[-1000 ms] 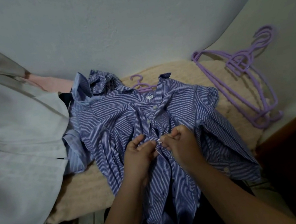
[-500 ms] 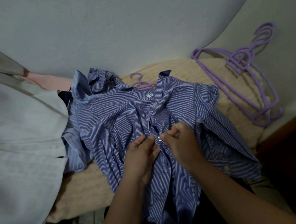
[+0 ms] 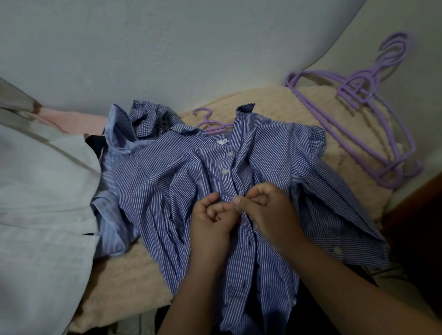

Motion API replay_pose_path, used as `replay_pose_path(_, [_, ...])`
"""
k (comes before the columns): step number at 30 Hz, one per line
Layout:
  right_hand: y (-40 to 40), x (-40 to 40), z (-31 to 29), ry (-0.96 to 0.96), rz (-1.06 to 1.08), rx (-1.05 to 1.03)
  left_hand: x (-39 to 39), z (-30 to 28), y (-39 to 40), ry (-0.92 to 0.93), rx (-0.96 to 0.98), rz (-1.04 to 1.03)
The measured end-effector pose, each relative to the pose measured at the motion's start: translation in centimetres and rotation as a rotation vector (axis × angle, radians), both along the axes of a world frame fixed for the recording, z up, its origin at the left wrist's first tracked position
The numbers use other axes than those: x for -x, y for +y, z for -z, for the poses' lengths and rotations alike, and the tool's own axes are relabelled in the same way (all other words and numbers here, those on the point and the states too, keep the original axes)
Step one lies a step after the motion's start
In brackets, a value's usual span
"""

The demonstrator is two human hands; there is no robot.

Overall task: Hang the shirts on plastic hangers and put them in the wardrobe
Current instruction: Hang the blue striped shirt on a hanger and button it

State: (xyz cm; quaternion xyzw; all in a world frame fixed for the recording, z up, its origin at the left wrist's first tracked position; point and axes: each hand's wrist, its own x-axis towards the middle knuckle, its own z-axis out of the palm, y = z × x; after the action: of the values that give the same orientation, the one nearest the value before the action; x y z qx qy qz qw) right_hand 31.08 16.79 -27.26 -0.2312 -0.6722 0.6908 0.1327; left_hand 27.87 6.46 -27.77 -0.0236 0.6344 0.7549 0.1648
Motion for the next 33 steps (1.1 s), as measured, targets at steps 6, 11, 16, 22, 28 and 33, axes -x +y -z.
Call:
replay_pose_path(6, [0.4,0.3,0.3,-0.034,0.036,-0.066,-0.1,0.4,-0.1,0.120,0.117,0.032])
replay_pose_path(11, [0.5,0.6,0.7,-0.030,0.030,-0.121,0.0,0.1,-0.3,0.070,0.125,0.012])
replay_pose_path(16, [0.5,0.6,1.0,-0.021,0.040,-0.104,0.2,0.2,-0.2,-0.017,0.083,0.002])
replay_pose_path(22, [0.7,0.7,1.0,0.012,-0.027,-0.094,1.2,0.4,-0.5,-0.356,-0.190,0.022])
replay_pose_path(28, [1.5,1.2,1.8,-0.100,-0.050,-0.056,0.9,2.0,-1.0,-0.037,0.249,-0.074])
replay_pose_path(33, [2.0,1.8,1.0,-0.179,-0.172,0.008,1.2,2.8,-1.3,0.128,0.479,-0.074])
